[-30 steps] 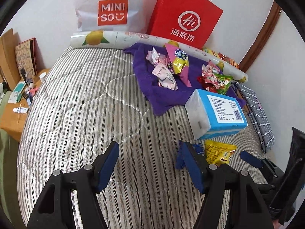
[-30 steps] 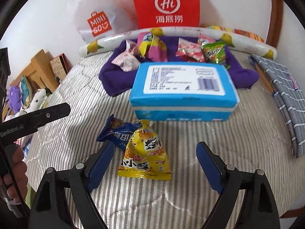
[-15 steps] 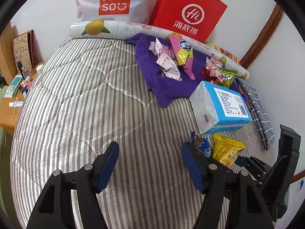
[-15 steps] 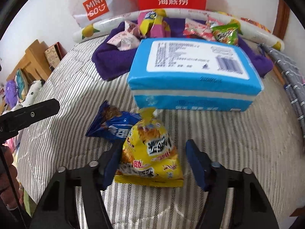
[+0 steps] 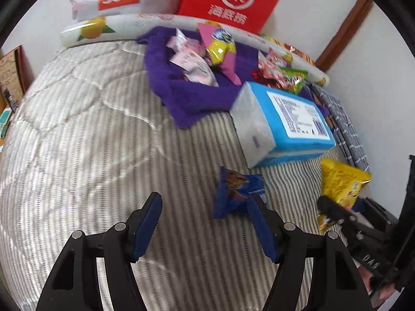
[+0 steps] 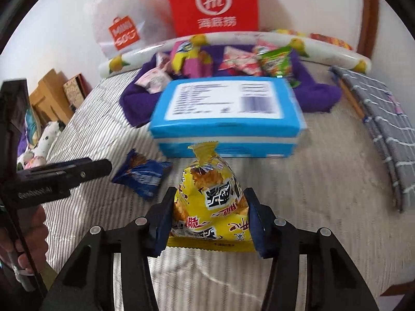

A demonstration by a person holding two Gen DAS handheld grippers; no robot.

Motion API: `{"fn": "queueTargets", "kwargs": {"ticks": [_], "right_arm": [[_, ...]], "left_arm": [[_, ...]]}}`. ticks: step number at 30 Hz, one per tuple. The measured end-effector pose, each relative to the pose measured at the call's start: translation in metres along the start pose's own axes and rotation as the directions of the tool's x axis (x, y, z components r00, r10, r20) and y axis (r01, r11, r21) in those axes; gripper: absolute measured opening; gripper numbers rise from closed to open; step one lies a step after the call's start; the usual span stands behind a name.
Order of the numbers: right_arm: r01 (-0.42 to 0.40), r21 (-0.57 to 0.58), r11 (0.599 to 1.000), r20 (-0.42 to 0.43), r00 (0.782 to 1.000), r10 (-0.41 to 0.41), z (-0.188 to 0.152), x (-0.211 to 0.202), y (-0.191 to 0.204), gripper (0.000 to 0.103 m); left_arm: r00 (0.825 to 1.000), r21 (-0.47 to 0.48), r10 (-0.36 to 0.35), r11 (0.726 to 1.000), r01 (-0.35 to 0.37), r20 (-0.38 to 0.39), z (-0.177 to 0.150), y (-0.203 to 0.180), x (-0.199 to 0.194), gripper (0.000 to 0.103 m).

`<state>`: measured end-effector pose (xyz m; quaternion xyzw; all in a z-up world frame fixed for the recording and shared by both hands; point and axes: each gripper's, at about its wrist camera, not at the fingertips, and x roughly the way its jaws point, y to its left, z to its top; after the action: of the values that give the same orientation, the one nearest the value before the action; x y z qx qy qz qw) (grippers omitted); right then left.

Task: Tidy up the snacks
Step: 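Lower the right tool onto the yellow chip bag and close on it, then grasp the blue snack bag with the left tool while the right tool holds the yellow bag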

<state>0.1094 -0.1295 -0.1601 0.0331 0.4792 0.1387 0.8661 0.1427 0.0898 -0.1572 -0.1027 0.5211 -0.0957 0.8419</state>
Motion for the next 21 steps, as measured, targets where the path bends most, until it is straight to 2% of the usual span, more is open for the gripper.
{"fn": "queueTargets", "kwargs": {"ticks": [4,6,9,21], "right_arm": [[0.050,0.016,0.999,0.013,0.999,-0.050,-0.003,-0.006,-0.022,0.051],[0.053,0.034,0.998,0.010,0.999,-0.053,-0.004,-0.006,-0.030,0.051],[0.062,0.060,0.996,0.004,0.998,-0.063,-0.006,-0.006,-0.044,0.051],[0.065,0.091,0.994,0.000,0.998,-0.065,-0.004,-0.003,-0.061,0.051]], "left_arm": [[1.000,0.016,-0.017,1.000,0.018,-0.025,0.000,-0.011,0.012,0.067],[1.000,0.026,-0.017,0.999,0.018,-0.023,0.000,-0.017,0.015,0.075],[0.999,0.053,-0.011,0.999,0.012,-0.031,0.001,-0.025,0.019,0.077],[0.995,0.128,0.102,0.987,-0.098,-0.022,0.003,-0.048,0.034,0.078]]}}
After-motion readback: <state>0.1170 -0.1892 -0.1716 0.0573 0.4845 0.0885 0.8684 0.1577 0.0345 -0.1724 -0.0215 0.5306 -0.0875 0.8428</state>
